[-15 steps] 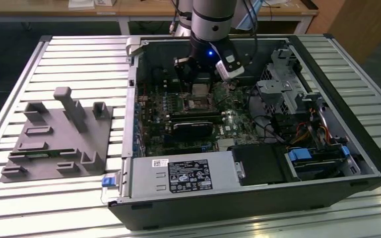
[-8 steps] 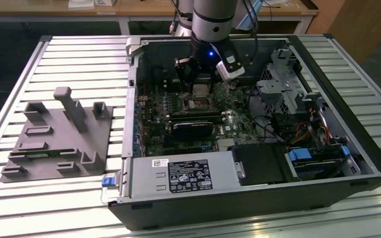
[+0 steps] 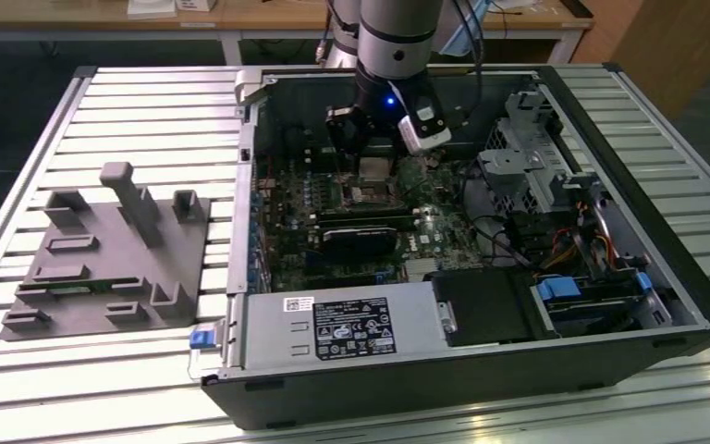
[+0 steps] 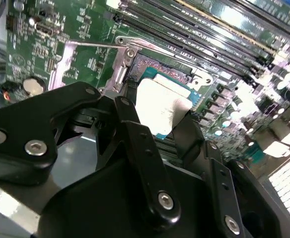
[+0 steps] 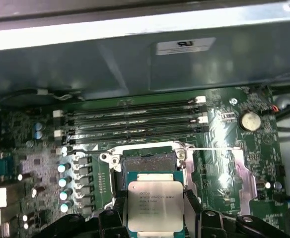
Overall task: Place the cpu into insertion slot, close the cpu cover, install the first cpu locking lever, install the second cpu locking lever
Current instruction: 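Place the cpu into insertion slot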
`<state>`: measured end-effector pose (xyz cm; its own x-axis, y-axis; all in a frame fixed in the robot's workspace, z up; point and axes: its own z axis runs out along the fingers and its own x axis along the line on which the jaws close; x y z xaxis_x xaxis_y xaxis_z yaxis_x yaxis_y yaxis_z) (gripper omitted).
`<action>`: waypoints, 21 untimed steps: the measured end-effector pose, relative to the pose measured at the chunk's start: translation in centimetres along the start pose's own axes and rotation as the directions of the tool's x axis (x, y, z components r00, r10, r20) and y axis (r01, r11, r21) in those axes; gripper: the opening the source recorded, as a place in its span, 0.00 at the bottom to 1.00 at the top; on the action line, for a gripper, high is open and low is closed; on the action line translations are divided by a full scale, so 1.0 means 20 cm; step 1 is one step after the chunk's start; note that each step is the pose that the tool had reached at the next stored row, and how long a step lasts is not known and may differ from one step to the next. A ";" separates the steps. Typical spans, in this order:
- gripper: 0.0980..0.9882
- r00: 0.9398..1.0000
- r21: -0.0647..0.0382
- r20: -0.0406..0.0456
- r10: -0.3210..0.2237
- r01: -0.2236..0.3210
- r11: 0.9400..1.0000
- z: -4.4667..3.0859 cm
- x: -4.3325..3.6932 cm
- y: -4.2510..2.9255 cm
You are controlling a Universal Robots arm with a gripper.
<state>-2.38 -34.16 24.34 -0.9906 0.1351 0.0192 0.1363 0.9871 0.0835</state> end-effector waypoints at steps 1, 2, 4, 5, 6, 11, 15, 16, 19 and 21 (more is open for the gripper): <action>0.49 1.000 0.000 0.001 0.016 -0.016 1.000 0.001 0.000 0.000; 0.49 0.999 -0.001 0.003 0.033 -0.033 0.999 0.002 0.000 0.000; 0.49 0.998 -0.001 0.006 0.066 -0.066 0.998 0.003 0.000 0.000; 0.49 0.997 -0.002 0.007 0.083 -0.083 0.997 0.004 0.000 0.000; 0.49 0.995 -0.002 0.008 0.100 -0.100 0.995 0.004 0.000 0.000; 0.49 0.983 -0.005 0.015 0.181 -0.181 0.983 0.008 0.000 -0.001; 0.49 0.970 -0.007 0.020 0.242 -0.242 0.970 0.010 0.000 -0.001; 0.49 0.966 -0.008 0.021 0.259 -0.258 0.966 0.011 0.000 -0.001; 0.49 0.953 -0.010 0.025 0.303 -0.303 0.953 0.013 0.000 -0.001; 0.49 0.943 -0.011 0.027 0.332 -0.332 0.943 0.014 0.000 -0.001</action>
<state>-2.37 -34.15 24.06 -0.8891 0.4573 0.0192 0.4572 0.8854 0.0837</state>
